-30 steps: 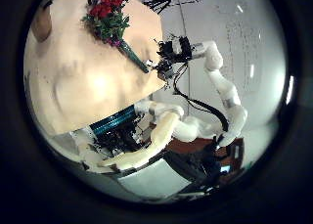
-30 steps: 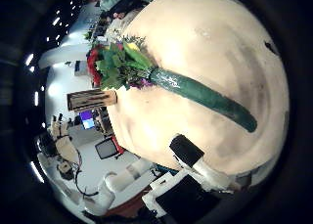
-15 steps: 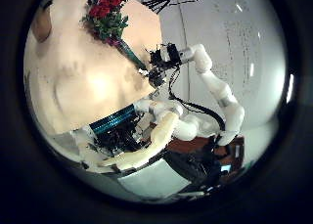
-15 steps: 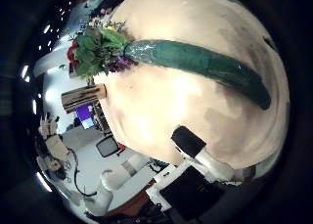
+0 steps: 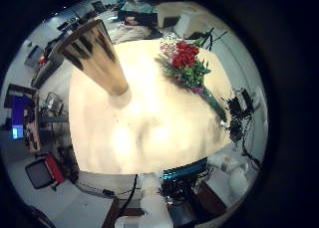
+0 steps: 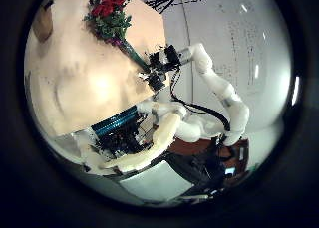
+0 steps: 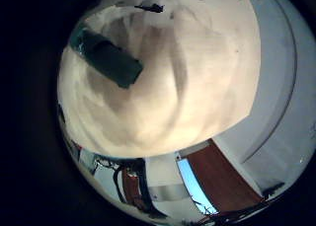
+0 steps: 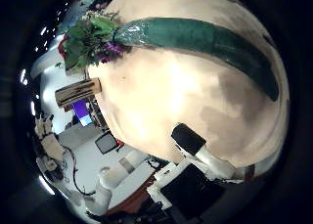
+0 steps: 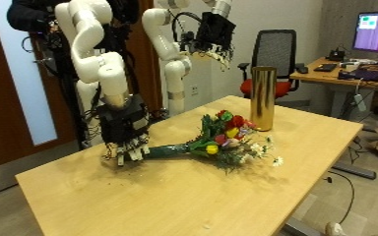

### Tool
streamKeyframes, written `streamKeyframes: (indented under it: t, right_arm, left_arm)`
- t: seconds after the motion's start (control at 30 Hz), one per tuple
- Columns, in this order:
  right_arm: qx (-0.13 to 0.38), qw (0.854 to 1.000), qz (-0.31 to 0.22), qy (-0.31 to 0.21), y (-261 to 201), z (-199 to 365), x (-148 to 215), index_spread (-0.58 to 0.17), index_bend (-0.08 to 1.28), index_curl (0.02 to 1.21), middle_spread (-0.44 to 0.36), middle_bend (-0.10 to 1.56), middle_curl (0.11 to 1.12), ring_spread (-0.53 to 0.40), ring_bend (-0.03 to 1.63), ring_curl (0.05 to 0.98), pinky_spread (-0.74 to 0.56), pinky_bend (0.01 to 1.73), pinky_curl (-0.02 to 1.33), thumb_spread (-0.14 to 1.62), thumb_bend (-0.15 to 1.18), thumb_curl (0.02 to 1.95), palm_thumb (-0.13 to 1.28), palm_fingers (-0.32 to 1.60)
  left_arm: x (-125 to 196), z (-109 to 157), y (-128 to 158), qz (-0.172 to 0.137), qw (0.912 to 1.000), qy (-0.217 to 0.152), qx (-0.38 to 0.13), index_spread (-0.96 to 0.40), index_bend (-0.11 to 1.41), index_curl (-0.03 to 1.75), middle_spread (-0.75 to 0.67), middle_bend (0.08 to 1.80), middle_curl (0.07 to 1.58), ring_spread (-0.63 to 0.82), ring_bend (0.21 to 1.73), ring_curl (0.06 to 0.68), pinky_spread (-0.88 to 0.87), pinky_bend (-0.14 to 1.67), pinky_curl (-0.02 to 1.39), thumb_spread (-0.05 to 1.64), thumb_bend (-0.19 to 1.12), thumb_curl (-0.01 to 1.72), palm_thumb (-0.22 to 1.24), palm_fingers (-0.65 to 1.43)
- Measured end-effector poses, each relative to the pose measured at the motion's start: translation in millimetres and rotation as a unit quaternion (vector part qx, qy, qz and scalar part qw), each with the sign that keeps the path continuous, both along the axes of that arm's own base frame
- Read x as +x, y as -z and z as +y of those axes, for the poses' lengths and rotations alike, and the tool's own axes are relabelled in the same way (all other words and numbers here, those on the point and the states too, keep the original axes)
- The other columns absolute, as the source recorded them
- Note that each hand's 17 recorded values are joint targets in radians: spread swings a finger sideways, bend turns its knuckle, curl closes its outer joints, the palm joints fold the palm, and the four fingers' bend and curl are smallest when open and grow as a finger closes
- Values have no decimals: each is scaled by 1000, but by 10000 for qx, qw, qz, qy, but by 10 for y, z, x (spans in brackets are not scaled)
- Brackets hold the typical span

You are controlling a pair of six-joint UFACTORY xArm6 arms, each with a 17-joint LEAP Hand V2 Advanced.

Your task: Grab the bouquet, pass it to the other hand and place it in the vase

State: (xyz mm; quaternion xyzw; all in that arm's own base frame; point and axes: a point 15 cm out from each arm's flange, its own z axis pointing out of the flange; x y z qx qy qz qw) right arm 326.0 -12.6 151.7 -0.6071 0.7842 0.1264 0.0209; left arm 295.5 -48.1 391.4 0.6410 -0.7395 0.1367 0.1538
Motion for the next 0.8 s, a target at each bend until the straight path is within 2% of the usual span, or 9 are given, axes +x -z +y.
streamKeyframes:
  t: [0.8]
  right_arm:
    - [16, 9994, 321, -138, 285, 106, 6, -19, 165, 266, 223, 366, 343, 160, 624, 219, 347, 586, 228, 986, -25, 403, 693, 212]
  left_arm:
    - [68, 43, -12, 5, 10000, -19, 2, 164, 171, 333, 320, 227, 343, 487, 535, 158, 466, 195, 286, 872, -32, 309, 221, 257]
